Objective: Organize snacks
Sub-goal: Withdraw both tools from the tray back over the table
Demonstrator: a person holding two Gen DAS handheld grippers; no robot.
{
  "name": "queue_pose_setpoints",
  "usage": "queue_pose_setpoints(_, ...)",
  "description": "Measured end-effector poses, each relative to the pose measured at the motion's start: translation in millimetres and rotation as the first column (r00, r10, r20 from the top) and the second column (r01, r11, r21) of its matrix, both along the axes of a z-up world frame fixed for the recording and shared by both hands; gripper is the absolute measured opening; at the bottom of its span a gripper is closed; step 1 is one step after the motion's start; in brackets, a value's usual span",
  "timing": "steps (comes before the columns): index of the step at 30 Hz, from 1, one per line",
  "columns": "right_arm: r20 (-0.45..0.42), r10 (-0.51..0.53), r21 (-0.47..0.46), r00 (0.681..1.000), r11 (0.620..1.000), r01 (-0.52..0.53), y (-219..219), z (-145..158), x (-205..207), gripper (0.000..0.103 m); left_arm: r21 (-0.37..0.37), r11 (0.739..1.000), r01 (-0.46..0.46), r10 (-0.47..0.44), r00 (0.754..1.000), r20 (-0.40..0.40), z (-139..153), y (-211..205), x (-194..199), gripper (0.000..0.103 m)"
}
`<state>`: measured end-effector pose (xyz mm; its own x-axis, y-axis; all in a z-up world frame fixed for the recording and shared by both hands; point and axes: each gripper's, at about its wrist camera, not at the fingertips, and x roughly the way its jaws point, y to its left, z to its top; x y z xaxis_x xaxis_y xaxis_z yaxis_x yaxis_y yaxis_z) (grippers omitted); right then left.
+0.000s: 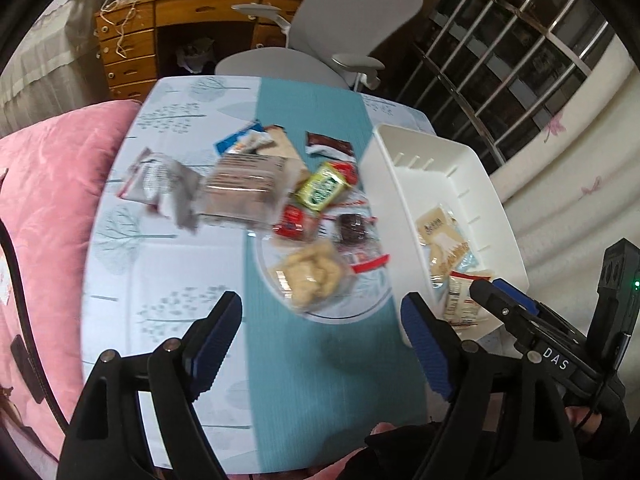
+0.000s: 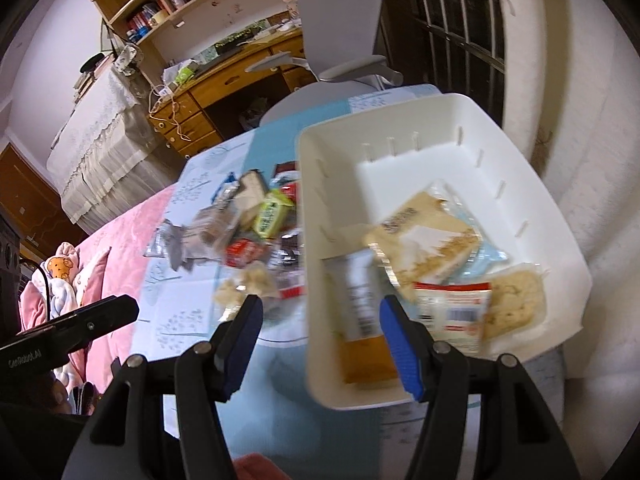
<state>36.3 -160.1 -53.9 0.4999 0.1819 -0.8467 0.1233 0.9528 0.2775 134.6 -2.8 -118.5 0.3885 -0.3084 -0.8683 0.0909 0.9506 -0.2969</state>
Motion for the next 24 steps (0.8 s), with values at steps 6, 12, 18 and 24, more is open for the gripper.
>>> queue_pose_setpoints(6,0.017,-0.019,0.001,1.000,1.000,0.019,35,6,3,0.061,0.021,0.999,-0.027,0.027,1.000,-0.011,0,41,2,0.084)
queue_pose_setpoints(12,0.009,-0.072,0.004,0.997,0.997,0.072,59,6,12,0.061,0.032,0.997,-0.066,0.067,0.997,-0.046,-3,84,13,0.085)
queue_pose_setpoints(18,-0.044,-0.160,0.004,0.986,0.987,0.160,76,-2,25,0.061,0.041,0.994,-0.103,0.107,0.990,-0.094,-8,126,36,0.086)
queue_pose_setpoints(24,-0.131,-0.272,0.032,0.953,0.960,0.278,88,-16,38,0.061,0.050,0.987,-0.152,0.160,0.946,-0.280,-36,165,66,0.087)
